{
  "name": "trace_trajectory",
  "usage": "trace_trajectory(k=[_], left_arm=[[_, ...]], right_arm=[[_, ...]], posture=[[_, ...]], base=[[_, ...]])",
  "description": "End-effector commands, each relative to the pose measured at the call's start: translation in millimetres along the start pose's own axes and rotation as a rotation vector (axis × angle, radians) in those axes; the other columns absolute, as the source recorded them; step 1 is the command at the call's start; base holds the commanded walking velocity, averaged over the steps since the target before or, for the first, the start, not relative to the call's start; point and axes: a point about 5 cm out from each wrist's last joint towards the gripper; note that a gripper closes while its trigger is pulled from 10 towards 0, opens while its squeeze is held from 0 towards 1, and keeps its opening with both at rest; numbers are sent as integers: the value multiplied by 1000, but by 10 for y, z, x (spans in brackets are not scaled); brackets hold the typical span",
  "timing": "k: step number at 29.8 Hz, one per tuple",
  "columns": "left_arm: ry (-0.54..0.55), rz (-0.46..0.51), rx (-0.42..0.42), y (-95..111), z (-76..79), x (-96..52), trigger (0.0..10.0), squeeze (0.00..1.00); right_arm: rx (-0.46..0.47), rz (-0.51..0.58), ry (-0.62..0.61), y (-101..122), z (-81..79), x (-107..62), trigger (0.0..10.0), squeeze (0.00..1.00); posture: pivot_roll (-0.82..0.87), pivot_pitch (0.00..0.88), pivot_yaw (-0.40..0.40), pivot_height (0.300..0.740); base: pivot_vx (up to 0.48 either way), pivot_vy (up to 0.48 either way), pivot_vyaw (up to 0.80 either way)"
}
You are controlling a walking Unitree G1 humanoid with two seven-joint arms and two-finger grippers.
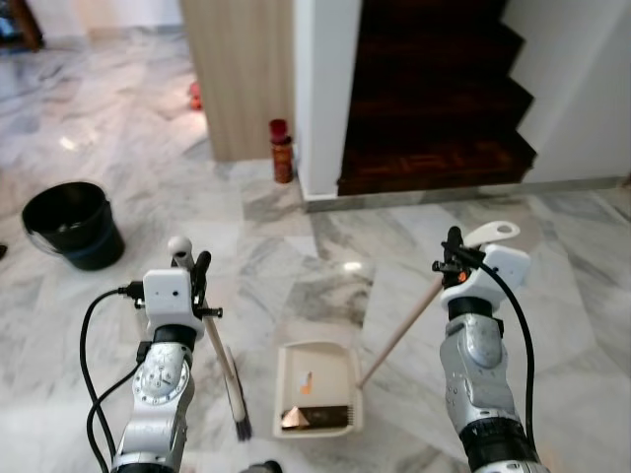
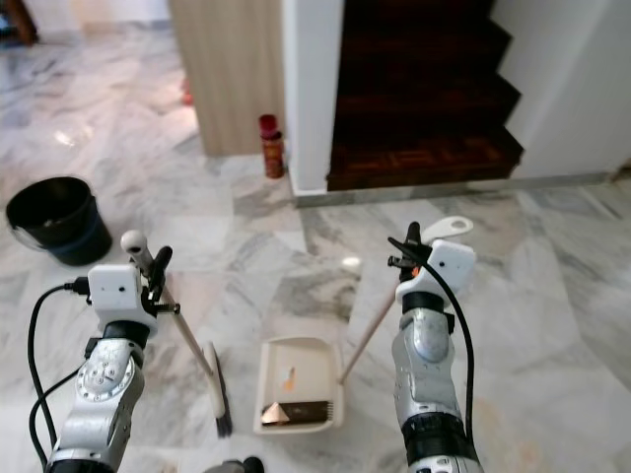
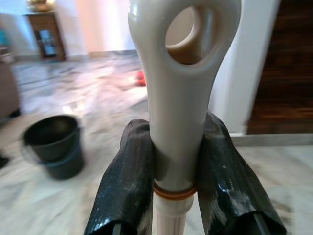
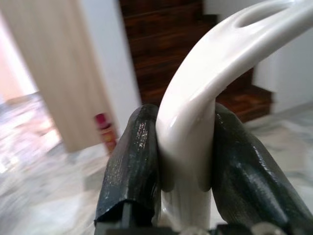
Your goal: Sweep floor
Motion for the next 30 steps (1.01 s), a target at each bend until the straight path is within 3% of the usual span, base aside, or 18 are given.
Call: trace_trajectory(k=[1,30], left_arm=[[25,44,6,93,-66,16,10000,0],[28,49,2,98,-46,17,10000,0]], right_arm=[[49,33,6,62,-69,24,10000,0],[61,31,-45,69,3,41,10000,0]], posture=[[129,80,-7,740],[124,43,-7,740]], base=[[0,289,0],[0,295,-51]])
Point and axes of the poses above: a point about 5 cm out from each wrist's last joint towards the gripper, its own x axis pointing out of the wrist towards the gripper, its own y axis along the axis of the wrist's last joint, z = x × y, and after that the axes turned 15 degrees about x, right-handed
